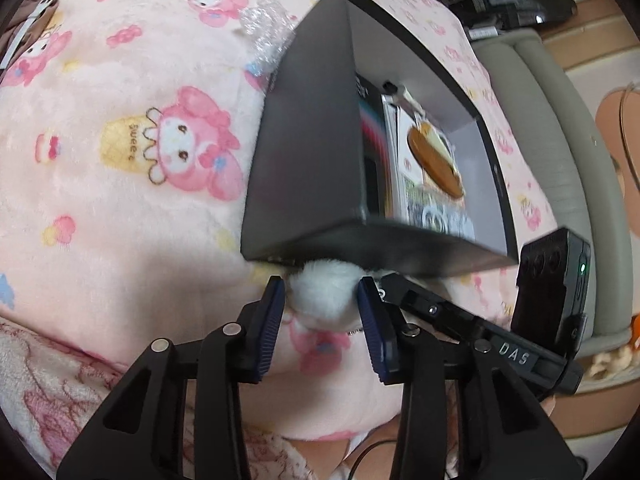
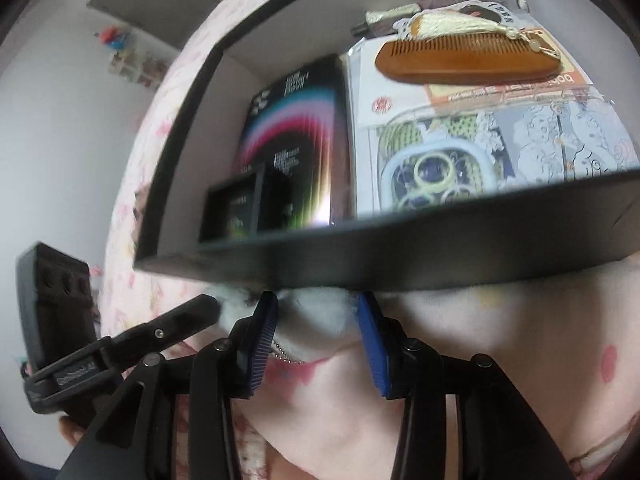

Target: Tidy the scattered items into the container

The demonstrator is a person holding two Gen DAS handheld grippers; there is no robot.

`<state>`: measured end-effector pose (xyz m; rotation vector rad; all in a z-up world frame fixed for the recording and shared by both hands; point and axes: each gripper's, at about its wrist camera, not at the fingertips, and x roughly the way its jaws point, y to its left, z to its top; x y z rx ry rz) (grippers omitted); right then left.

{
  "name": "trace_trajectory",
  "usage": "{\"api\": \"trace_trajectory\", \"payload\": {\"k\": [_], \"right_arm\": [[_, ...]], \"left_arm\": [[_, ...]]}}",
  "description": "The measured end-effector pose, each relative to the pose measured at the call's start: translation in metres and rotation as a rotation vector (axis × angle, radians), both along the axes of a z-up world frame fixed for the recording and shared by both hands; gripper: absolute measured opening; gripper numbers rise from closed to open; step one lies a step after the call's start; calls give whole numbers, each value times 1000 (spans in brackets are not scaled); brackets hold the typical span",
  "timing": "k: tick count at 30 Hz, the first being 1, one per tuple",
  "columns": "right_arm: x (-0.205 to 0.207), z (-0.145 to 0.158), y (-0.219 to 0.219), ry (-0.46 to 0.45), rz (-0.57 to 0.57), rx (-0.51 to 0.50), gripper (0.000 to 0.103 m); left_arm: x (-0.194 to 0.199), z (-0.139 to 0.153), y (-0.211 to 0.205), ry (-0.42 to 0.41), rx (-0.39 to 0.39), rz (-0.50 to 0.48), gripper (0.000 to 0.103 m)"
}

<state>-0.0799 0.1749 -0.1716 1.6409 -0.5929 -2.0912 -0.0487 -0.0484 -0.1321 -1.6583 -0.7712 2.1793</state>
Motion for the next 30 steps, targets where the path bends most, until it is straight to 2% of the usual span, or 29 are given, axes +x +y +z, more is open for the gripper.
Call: {"api": "trace_trajectory", "payload": {"k": [4, 8, 10, 13, 17, 21, 23, 25, 28, 30], "right_arm": [[10, 3, -1, -6, 39, 6, 37], [20, 0, -10, -15, 94, 67, 38], [22, -1, -13, -26, 114, 82, 38], [25, -2, -12, -47, 128, 76, 38], [27, 1, -8, -63, 153, 71, 39], [26, 18, 8, 36, 62, 41, 39], [25, 19, 12, 45, 42, 33, 39], [25, 12, 7, 2, 71, 36, 41], [24, -3, -4, -68, 146, 65, 46], [23, -4, -6, -71, 149, 68, 46]], "left_arm": [[9, 3, -3, 12, 21, -24, 37], [13, 8, -13, 49, 83, 15, 38], [12, 4, -11, 25, 47, 14, 38], [12, -6, 3, -44, -52, -52, 38], [23, -6, 6, -48, -78, -79, 40], [31, -2, 4, -41, -66, -83, 40], [35, 1, 3, -33, -48, -97, 42], [35, -2, 2, -33, -41, -113, 49], [32, -7, 11, -49, -99, -149, 49], [32, -10, 17, -60, -144, -177, 48]]}}
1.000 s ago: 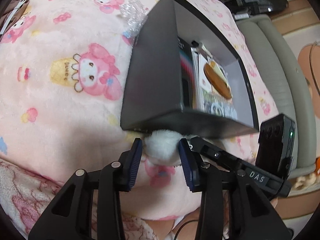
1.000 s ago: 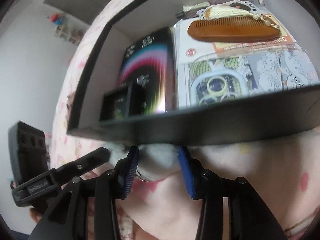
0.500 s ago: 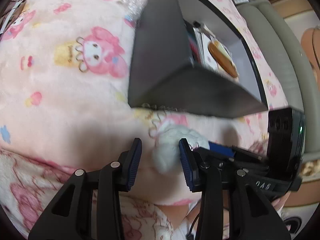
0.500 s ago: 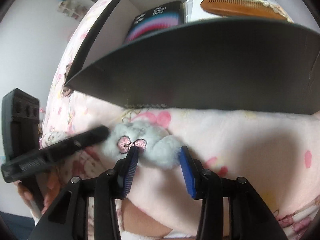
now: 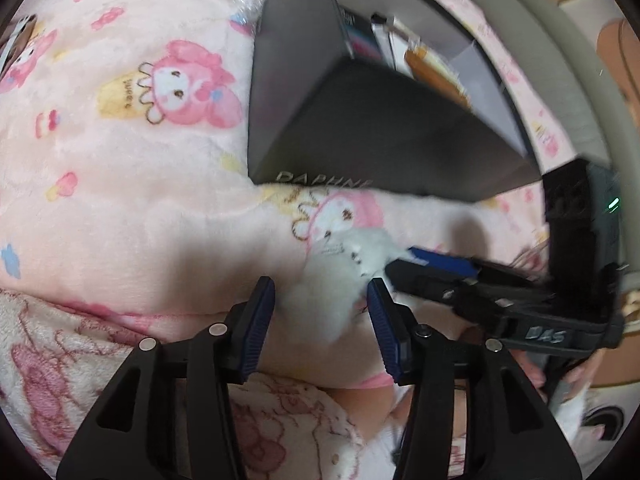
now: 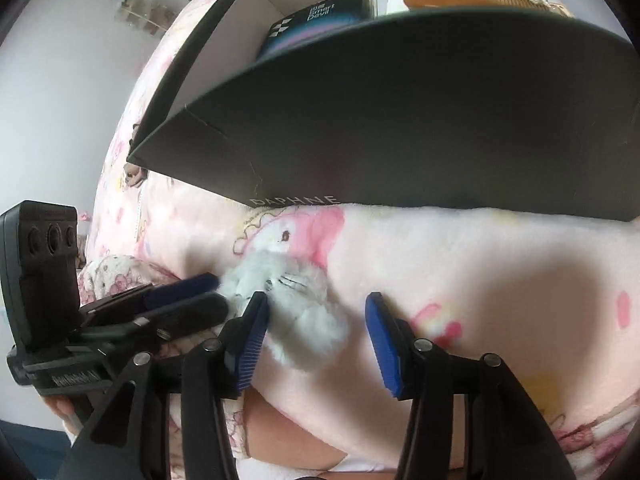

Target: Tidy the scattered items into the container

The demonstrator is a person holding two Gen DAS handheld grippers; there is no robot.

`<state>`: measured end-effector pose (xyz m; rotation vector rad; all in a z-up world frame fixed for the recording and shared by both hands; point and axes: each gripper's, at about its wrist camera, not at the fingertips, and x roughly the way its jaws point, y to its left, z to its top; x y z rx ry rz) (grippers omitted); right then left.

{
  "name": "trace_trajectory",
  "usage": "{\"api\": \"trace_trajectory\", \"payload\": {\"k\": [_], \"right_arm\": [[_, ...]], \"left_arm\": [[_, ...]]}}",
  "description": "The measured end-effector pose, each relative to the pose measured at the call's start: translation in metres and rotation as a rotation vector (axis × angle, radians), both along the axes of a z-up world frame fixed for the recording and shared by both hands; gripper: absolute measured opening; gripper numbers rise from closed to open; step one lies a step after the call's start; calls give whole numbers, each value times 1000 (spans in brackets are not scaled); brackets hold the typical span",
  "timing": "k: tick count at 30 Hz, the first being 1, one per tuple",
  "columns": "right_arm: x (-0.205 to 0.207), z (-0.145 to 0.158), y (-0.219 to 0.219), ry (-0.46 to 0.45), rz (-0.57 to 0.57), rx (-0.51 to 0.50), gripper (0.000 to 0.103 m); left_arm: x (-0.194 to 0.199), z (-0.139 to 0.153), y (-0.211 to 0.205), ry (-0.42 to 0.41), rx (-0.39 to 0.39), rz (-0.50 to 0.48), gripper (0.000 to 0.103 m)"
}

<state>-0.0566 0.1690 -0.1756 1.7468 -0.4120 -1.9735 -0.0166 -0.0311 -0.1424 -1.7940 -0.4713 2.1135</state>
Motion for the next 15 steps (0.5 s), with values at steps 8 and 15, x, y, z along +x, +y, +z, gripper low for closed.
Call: {"api": "trace_trajectory", "payload": {"k": [8, 15], "right_arm": [[3, 5, -2, 17, 34, -7, 39], [17, 32, -6, 118, 45, -19, 39]], "left_arm": [[5, 6, 4, 34, 31, -6, 42], [6, 41, 2, 116, 38, 17, 40]]}}
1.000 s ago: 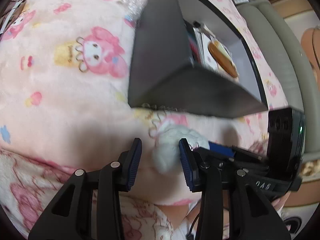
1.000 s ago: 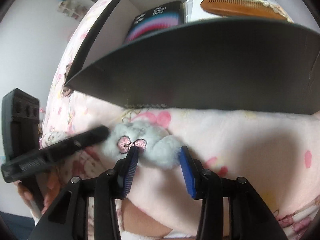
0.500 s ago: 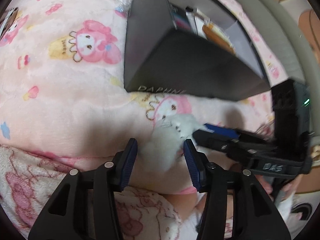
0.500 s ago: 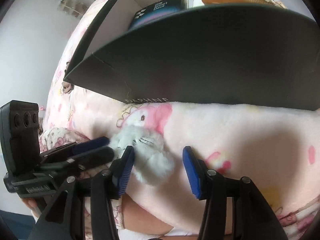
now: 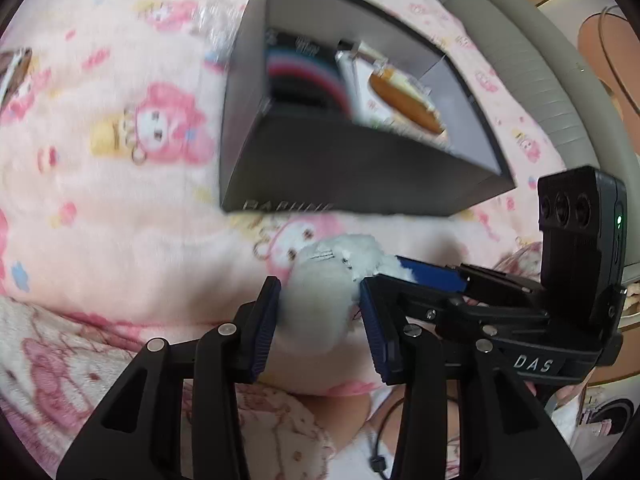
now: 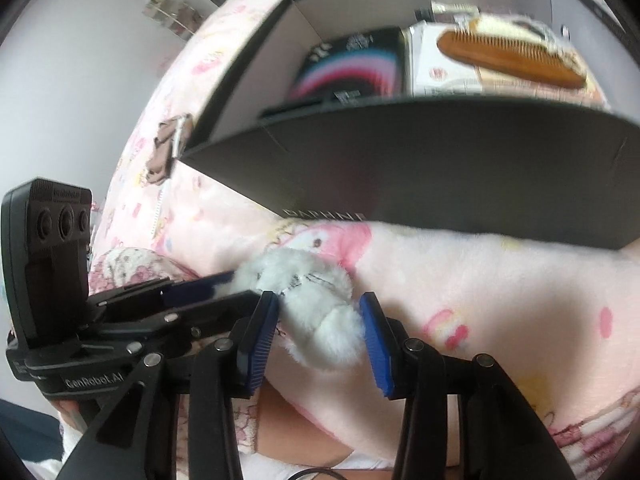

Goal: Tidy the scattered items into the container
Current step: 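Lift the pouch over the box rim and lower it inside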

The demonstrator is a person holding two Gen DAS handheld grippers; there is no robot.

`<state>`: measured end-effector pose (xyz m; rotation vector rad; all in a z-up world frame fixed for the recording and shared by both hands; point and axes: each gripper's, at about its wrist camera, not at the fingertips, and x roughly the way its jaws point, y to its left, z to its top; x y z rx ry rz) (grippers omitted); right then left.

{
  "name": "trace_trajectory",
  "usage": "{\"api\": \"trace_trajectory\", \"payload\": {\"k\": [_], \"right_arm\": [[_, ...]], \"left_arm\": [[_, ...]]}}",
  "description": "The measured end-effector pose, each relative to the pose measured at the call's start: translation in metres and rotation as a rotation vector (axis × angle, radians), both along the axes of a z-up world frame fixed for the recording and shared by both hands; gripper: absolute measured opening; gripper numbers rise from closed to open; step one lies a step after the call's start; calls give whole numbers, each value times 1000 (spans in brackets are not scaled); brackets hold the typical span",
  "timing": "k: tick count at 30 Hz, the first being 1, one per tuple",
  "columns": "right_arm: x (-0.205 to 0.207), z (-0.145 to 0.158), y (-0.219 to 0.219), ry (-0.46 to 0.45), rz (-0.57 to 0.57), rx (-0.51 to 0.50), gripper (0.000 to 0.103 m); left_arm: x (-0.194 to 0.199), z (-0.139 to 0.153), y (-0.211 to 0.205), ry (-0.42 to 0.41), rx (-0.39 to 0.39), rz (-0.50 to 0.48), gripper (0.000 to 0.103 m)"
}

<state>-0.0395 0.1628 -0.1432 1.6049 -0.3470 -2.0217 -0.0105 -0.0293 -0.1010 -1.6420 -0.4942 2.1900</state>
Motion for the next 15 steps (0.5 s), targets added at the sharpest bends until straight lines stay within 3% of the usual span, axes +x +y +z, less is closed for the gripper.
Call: {"api": "trace_trajectory", "payload": {"k": [9, 11, 15], "right_arm": [[-6, 70, 21, 168, -100, -57, 39], [-20, 90, 30, 205, -94, -62, 39], [-64, 114, 39, 247, -74, -18, 39]], "left_arm": [[-30, 63, 21, 147, 57, 27, 40], [-46, 78, 30, 186, 58, 45, 40], [-84, 80, 42, 185, 82, 64, 40]]}}
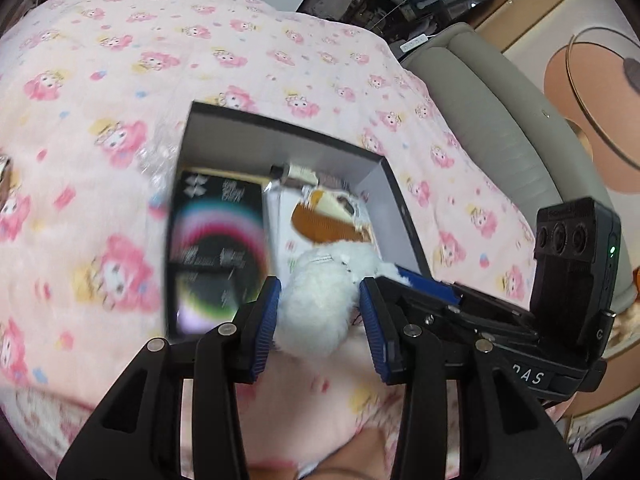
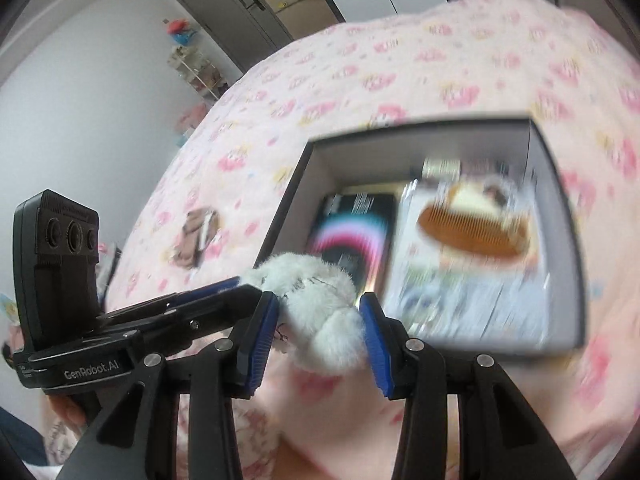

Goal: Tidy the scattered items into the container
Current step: 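Lift the pouch over the box rim and lower it inside, then open the left gripper to release the pouch and withdraw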

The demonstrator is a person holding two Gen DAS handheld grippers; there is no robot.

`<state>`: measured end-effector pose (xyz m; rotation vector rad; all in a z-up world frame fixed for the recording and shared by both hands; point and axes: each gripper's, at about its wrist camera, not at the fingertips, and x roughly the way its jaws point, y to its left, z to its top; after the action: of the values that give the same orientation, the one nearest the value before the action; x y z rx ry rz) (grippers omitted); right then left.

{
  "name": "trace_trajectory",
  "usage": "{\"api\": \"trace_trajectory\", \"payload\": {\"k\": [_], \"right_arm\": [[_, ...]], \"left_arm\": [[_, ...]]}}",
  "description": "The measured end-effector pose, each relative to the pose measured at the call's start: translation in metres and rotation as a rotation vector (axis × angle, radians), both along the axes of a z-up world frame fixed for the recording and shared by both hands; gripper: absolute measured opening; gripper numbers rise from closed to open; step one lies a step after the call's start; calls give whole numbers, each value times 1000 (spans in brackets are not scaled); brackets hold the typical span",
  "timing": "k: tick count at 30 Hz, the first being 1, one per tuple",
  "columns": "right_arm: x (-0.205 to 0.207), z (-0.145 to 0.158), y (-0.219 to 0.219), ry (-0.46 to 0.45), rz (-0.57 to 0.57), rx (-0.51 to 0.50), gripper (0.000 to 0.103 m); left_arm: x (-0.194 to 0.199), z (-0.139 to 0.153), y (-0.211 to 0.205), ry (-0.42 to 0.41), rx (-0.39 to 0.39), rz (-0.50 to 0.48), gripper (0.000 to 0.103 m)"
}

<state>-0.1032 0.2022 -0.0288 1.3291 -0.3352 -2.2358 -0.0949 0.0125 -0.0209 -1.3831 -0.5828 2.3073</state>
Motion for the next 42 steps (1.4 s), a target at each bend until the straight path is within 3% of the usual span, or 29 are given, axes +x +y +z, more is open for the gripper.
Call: {"api": "trace_trajectory", "payload": {"k": [5, 10, 14, 16, 18, 23, 26, 30, 32, 42], "right_arm": [[-51, -17, 1, -10, 12, 90, 39], [-86, -62, 15, -128, -9, 53, 39], [-95, -83, 22, -164, -30, 84, 39], [-96, -88, 24, -185, -52, 99, 39], [-93, -85, 26, -175, -80, 124, 39], [-79, -63, 28, -36, -137, 266, 39], [-74, -67, 27, -74, -127, 271, 39], [-66, -73, 18, -92, -73, 287, 35], [-69, -81, 17, -113, -81, 316, 35], [-76, -94, 28, -185, -108, 281, 35]], "left_arm": [[-51, -35, 7, -83, 46, 16, 40], [-77, -69, 16, -150, 34, 34, 40], [-87, -88, 23, -204, -3, 50, 40], [-89, -89, 26, -215, -69, 57, 41], [-87, -82, 23, -186, -69, 65, 41], [-77, -70, 28, -141, -65, 34, 41], [-74, -73, 31, -184, 15, -17, 41], [-73, -79, 41, -188, -86, -25, 40], [-79, -84, 42, -214, -84, -21, 40], [-81, -88, 42, -185, -60, 3, 39]]}}
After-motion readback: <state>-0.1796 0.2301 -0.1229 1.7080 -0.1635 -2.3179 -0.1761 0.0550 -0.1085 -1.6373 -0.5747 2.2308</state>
